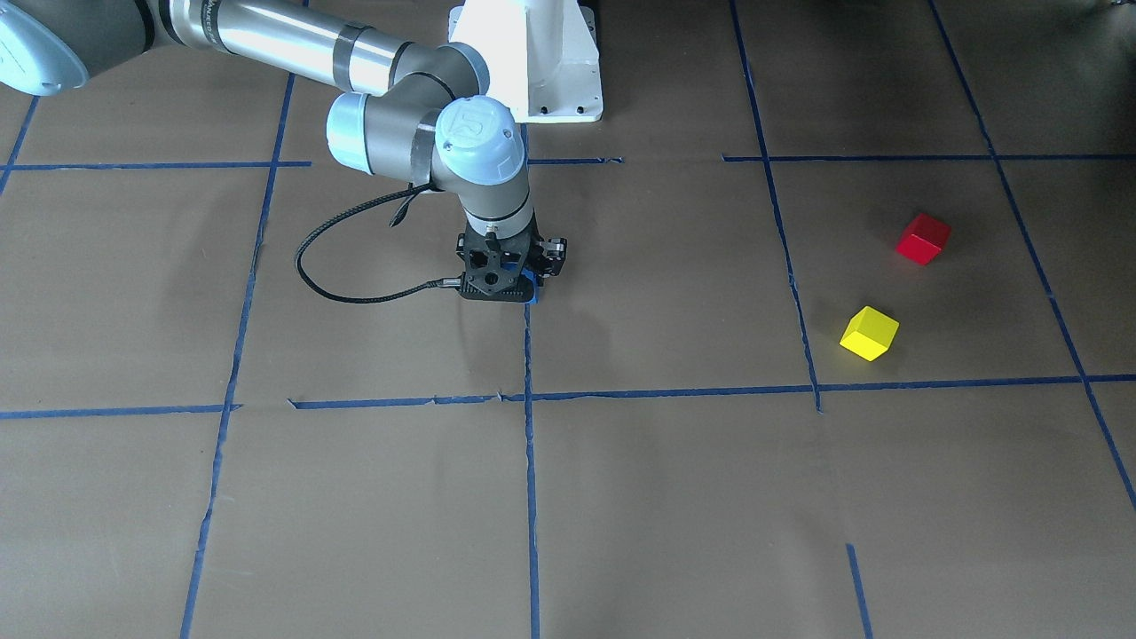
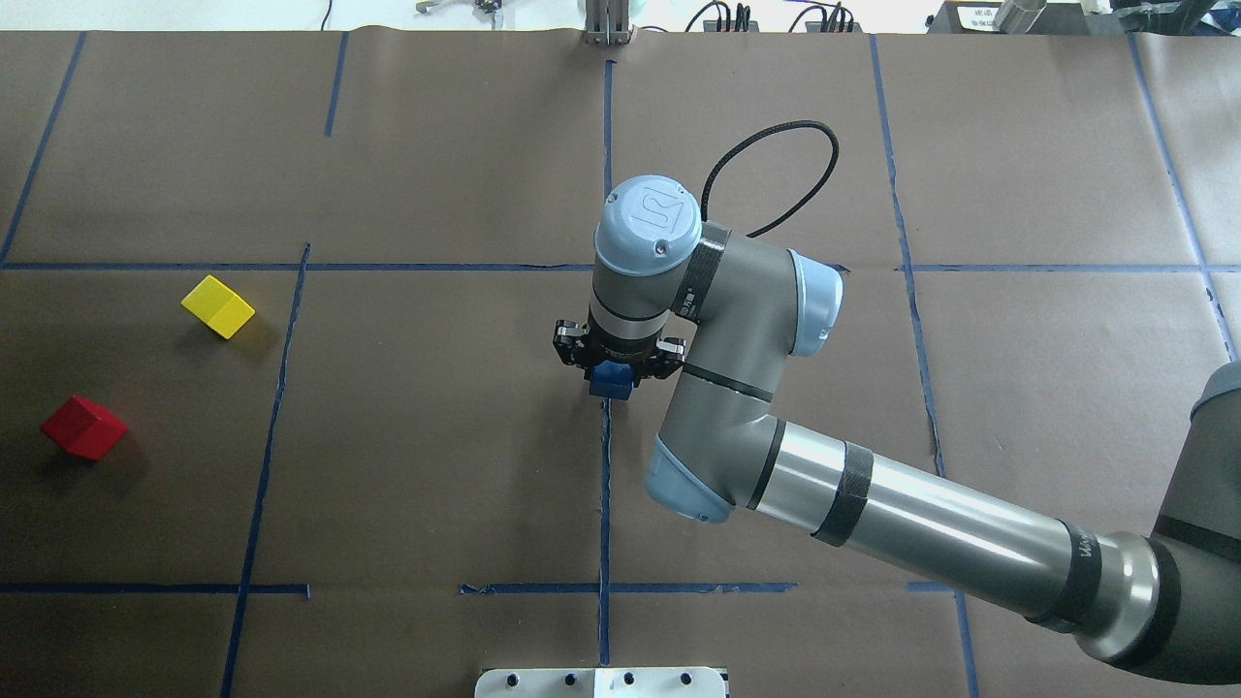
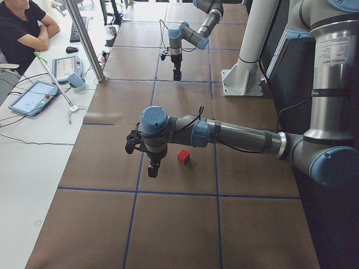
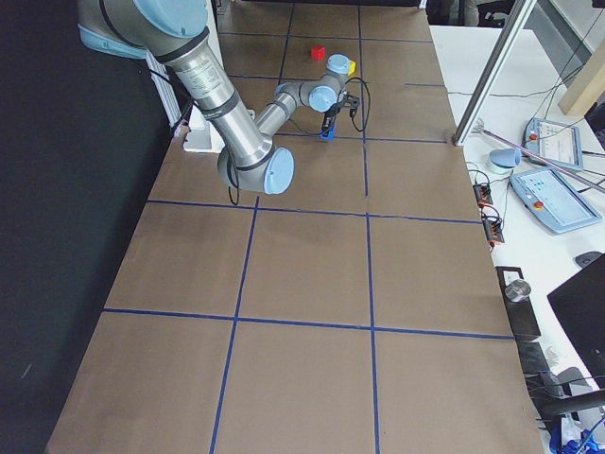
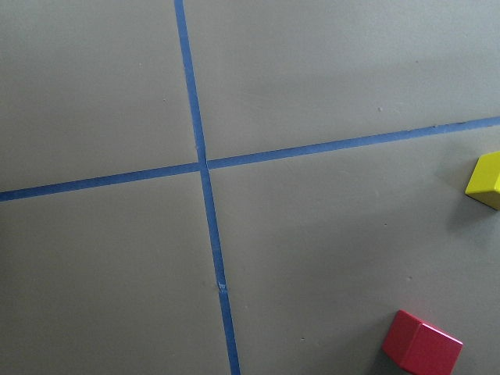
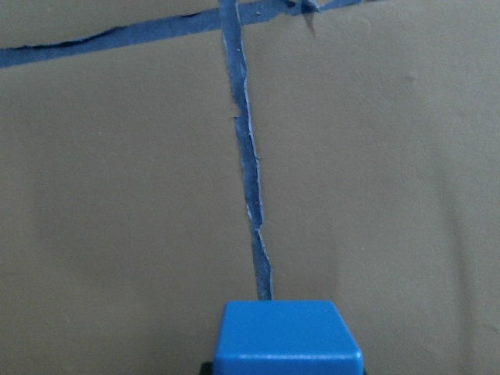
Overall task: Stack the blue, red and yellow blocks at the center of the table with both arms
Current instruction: 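Carry the blue cube with the right gripper to the table center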
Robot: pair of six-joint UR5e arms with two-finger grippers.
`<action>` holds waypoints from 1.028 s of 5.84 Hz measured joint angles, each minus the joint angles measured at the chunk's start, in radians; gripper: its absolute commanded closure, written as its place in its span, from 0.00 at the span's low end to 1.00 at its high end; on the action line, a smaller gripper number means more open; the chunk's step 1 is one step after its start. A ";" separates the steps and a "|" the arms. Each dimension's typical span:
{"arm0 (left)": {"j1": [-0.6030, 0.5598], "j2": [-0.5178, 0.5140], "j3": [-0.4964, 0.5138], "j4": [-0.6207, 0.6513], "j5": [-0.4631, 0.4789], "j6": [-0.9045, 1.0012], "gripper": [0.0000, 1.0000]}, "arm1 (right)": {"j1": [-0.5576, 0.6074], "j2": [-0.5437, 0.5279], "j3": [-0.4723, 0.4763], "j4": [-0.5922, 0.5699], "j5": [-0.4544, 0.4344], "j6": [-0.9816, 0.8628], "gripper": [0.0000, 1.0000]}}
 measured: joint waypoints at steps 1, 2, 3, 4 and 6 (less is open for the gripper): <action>0.000 0.001 -0.001 0.000 -0.001 0.000 0.00 | -0.009 0.006 -0.007 0.000 -0.015 -0.014 0.83; 0.000 0.002 -0.001 0.000 -0.002 0.000 0.00 | -0.017 0.008 -0.011 -0.001 -0.030 -0.037 0.67; 0.000 0.003 -0.001 0.000 -0.002 0.000 0.00 | -0.022 0.008 -0.013 -0.001 -0.036 -0.049 0.25; 0.000 0.003 -0.004 0.000 -0.003 -0.001 0.00 | -0.026 0.008 -0.014 -0.001 -0.041 -0.053 0.00; 0.000 0.003 -0.008 0.000 -0.003 -0.001 0.00 | -0.027 0.011 -0.013 -0.001 -0.047 -0.070 0.00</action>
